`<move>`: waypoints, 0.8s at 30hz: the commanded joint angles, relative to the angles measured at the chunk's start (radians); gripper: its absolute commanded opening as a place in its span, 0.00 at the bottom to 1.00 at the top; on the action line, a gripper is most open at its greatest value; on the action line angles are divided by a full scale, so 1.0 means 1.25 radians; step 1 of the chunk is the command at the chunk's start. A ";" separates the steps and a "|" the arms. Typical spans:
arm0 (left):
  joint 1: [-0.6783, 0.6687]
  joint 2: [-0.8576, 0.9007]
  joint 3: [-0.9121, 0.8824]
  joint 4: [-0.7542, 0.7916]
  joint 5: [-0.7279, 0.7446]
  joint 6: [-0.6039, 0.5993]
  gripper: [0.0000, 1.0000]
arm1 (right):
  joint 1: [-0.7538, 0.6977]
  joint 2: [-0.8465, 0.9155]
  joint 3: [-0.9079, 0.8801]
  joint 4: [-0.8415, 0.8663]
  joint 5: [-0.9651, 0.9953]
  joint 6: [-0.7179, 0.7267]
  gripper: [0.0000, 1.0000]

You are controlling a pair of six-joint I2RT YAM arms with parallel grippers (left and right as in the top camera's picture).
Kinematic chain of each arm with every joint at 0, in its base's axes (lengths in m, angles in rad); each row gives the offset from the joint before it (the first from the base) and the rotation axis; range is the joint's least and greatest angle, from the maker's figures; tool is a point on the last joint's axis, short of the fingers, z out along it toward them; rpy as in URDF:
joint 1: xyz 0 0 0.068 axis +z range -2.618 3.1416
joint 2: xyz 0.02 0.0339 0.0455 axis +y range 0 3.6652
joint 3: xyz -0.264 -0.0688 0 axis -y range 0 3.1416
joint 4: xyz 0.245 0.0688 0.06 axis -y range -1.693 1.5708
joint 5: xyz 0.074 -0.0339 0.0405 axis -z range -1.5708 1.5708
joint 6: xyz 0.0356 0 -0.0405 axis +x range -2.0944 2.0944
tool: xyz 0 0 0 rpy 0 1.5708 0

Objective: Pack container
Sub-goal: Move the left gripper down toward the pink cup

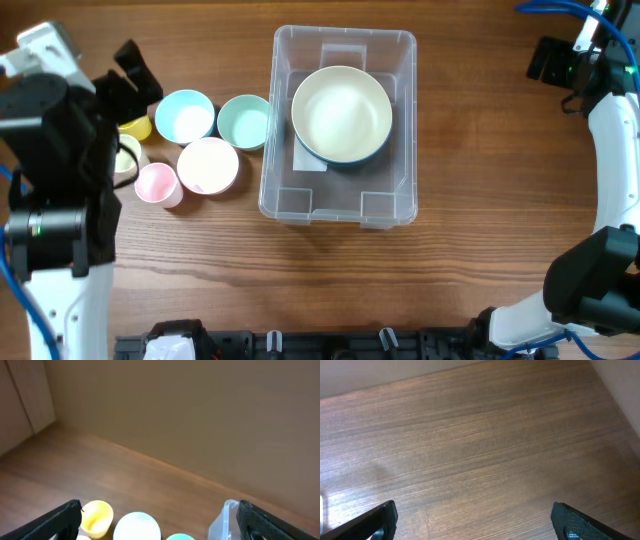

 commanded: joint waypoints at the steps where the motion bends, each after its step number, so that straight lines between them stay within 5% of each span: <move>1: -0.003 0.025 0.017 0.005 -0.002 -0.010 1.00 | 0.005 0.001 -0.009 0.002 -0.005 -0.002 1.00; 5: 0.017 0.037 0.017 -0.030 -0.082 -0.058 1.00 | 0.005 0.001 -0.009 0.002 -0.004 -0.002 1.00; 12: 0.179 0.085 0.017 -0.343 -0.093 -0.461 1.00 | 0.005 0.001 -0.009 0.002 -0.005 -0.002 1.00; 17: 0.262 0.153 0.017 -0.431 0.065 -0.479 0.99 | 0.005 0.001 -0.009 0.002 -0.005 -0.002 1.00; 24: 0.263 0.275 0.016 -0.482 0.076 -0.470 0.98 | 0.005 0.001 -0.009 0.002 -0.005 -0.002 1.00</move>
